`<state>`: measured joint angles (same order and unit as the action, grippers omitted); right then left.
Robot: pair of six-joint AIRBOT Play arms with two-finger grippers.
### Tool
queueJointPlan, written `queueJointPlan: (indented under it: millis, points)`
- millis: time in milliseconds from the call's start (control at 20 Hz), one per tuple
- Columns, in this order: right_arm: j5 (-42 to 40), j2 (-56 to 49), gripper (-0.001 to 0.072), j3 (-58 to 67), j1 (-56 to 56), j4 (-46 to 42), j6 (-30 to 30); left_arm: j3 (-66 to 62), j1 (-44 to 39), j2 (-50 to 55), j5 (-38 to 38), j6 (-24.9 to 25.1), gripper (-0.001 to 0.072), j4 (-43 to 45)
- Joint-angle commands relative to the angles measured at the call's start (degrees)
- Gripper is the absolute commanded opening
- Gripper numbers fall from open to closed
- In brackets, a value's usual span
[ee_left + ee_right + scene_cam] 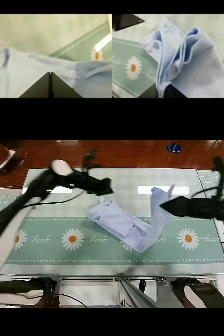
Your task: Fold the shirts.
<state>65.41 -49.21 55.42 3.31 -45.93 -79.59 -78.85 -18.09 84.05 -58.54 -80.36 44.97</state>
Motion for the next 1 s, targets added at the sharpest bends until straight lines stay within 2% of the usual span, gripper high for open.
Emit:
queueJointPlan:
  millis: [0,100,200,350,400,500,750,850,950]
  points:
    - [-8.9,-15.0,0.0030,7.9,13.0,0.4,-0.3,15.7,10.1,-20.7,1.7,0.1,0.0015,5.2]
    - [-9.5,-26.2,0.0030,15.7,17.9,0.4,-0.1,25.4,11.7,-31.5,4.1,-0.4,0.0015,5.2]
    - [-9.5,-36.6,0.0030,23.5,21.2,0.4,-0.2,33.4,11.3,-39.7,6.2,-3.5,0.0015,5.0]
    - [-9.1,-48.4,0.0031,32.3,24.6,1.3,-1.7,41.6,10.0,-46.1,7.8,-6.0,0.0015,5.0]
    - [-9.1,-51.3,0.0074,34.4,25.6,2.7,-1.6,43.5,9.7,-46.6,8.7,-6.5,0.0015,5.0]
    - [-7.1,-55.1,0.0409,37.4,27.1,4.2,-1.0,45.8,9.4,-45.8,10.3,-6.5,0.0015,4.9]
    - [6.1,-50.8,0.0412,38.6,22.6,1.7,-0.3,47.0,9.5,-42.4,14.4,-6.5,0.0016,4.3]
    - [12.1,-45.0,0.0411,38.5,18.1,-4.2,-1.0,47.0,9.5,-41.9,15.4,-6.5,0.0016,4.3]
    - [16.0,-36.4,0.0412,36.2,13.4,-15.5,-2.9,47.0,9.5,-41.9,15.7,-6.4,0.0016,4.3]
